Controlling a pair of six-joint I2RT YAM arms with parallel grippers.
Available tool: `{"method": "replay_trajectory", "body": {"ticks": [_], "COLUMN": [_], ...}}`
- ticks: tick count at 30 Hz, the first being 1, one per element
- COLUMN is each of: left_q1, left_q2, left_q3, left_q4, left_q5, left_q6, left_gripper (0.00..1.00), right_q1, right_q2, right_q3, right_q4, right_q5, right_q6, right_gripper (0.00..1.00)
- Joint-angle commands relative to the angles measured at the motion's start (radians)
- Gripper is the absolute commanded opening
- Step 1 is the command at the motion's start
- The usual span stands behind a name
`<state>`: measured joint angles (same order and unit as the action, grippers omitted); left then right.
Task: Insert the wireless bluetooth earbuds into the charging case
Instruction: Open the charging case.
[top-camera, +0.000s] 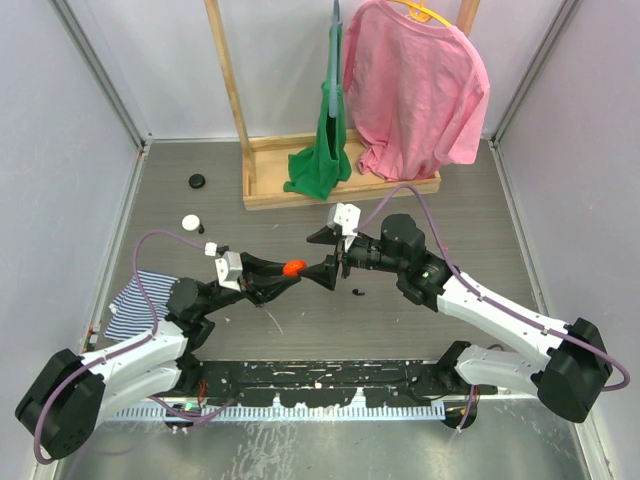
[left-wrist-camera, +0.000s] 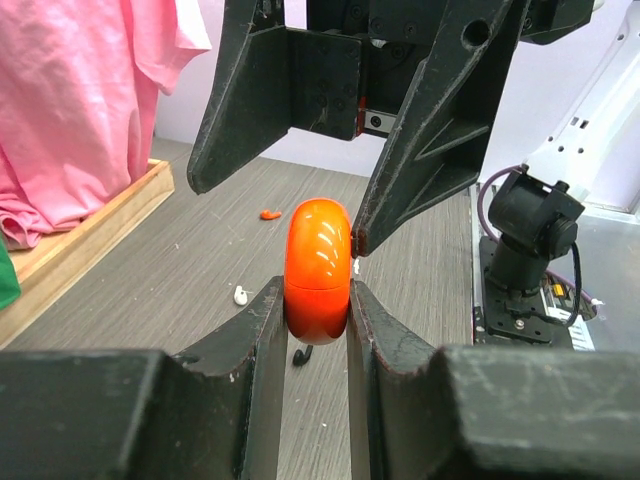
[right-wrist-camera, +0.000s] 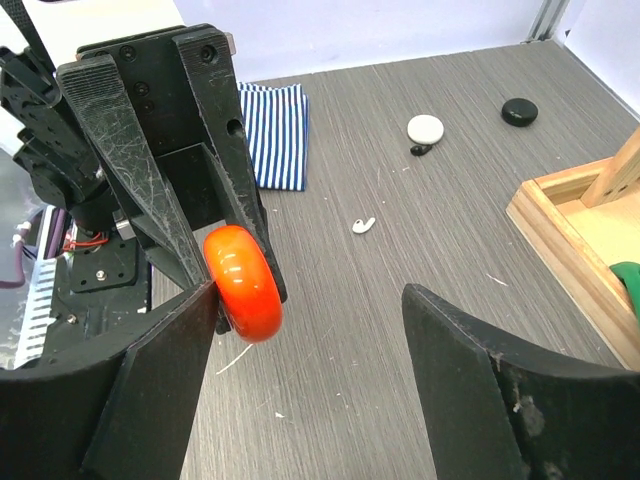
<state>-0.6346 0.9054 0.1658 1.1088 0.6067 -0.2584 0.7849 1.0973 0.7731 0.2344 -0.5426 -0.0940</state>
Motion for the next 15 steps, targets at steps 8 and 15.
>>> {"method": "replay_trajectory", "body": {"ticks": [8,15], "left_q1": [-0.005,-0.006], "left_q2": [-0.010,-0.006], "left_q3": [0.012,0.017], "left_q4": [0.096,0.094], "left_q5": [0.064,0.080], "left_q6": [-0.005,-0.008], "left_gripper": [0.00,0.00], "right_q1": [-0.010,-0.011], "right_q2": [-0.022,-0.016], "right_q3": [0.076,0.111], "right_q4": [0.044,0.010], "right_q5": [0.030,0.035], "right_q6": [0.009,0.010], "right_gripper": [0.80,0.79]}}
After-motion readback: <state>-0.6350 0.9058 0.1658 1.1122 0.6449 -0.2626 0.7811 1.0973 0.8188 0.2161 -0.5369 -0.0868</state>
